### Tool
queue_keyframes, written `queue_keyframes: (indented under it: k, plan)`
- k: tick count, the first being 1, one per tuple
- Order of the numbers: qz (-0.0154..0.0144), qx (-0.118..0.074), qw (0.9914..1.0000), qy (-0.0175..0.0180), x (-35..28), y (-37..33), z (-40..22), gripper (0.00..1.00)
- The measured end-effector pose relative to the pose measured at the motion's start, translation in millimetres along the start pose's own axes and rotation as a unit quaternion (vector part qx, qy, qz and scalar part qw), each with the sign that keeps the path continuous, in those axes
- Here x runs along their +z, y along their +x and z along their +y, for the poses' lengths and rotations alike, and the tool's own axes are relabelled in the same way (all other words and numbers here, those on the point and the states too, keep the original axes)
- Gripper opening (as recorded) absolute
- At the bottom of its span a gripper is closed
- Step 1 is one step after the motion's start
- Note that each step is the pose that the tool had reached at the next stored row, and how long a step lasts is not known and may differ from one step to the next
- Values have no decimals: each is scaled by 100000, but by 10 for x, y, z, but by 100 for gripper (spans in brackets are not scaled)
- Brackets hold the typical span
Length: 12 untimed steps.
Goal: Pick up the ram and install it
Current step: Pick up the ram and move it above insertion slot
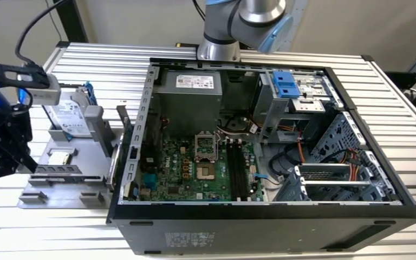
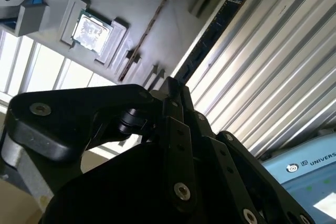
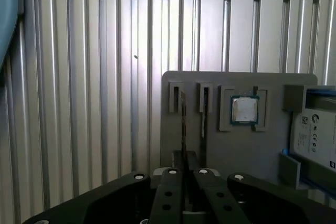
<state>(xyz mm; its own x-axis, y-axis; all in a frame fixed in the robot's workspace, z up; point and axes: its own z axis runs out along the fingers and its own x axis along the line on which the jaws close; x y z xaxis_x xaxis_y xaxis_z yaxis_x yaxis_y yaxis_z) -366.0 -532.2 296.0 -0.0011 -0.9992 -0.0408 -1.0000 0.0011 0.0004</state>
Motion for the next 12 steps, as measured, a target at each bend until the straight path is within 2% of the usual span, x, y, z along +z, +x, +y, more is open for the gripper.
queue_keyframes:
  k: [12]
  plan:
    - [155, -1, 100000, -3, -270, -11, 0, 0]
